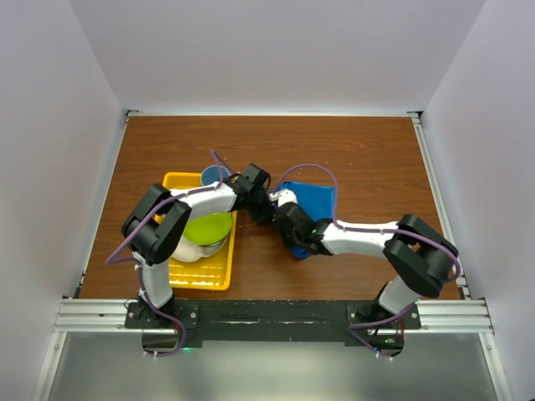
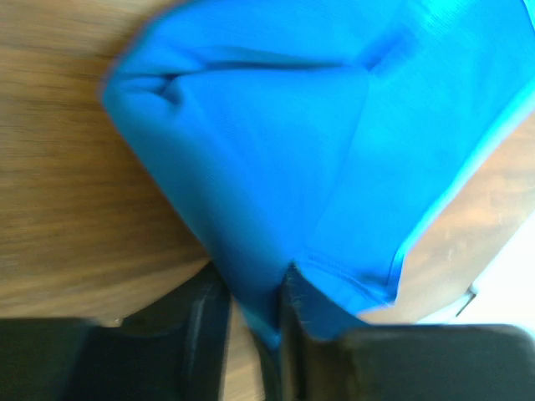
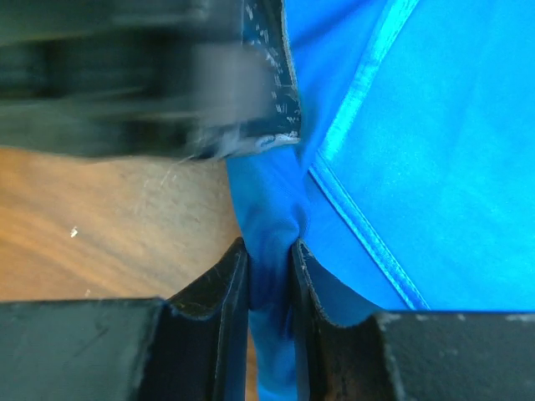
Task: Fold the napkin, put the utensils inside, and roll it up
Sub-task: Roll the napkin with the utensil
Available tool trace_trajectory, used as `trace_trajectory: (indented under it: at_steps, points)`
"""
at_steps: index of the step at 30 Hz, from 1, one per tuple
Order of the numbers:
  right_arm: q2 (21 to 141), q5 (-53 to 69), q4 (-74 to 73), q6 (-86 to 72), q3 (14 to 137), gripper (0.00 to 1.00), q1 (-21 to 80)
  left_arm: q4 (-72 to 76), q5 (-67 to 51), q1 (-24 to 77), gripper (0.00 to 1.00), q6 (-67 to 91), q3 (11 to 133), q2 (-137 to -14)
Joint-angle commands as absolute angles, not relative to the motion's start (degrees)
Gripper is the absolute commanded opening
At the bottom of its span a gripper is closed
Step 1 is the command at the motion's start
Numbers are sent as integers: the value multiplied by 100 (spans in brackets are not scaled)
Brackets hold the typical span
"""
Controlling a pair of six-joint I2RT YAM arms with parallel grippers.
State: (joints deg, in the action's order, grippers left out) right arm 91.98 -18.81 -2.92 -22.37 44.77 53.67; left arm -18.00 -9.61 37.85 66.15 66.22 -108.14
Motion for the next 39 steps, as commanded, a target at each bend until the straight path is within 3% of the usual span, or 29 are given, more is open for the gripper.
trace_trajectory:
  at_steps: [1, 7, 15, 22, 39]
  points:
    - [8948, 249, -53, -2478, 4044, 0, 4668, -1134, -1318, 3639, 41, 5767, 6495, -10081]
    - [9087, 2449, 703, -2926, 3779, 0, 3342, -1212, -1301, 3542, 52, 5292, 6671, -9783]
    - [10168, 4893, 642, -3393, 4315, 0, 2013, -1153, -1291, 3498, 51, 5159, 6671, -9536]
    - [10915, 5300, 28, -3148, 4692, 0, 1468, -90, -2196, 3472, 30, 5308, 6812, -10291]
    - [11083, 4871, -825, -2365, 4974, 0, 1204, 870, -2092, 3366, 3, 5089, 6944, -11935]
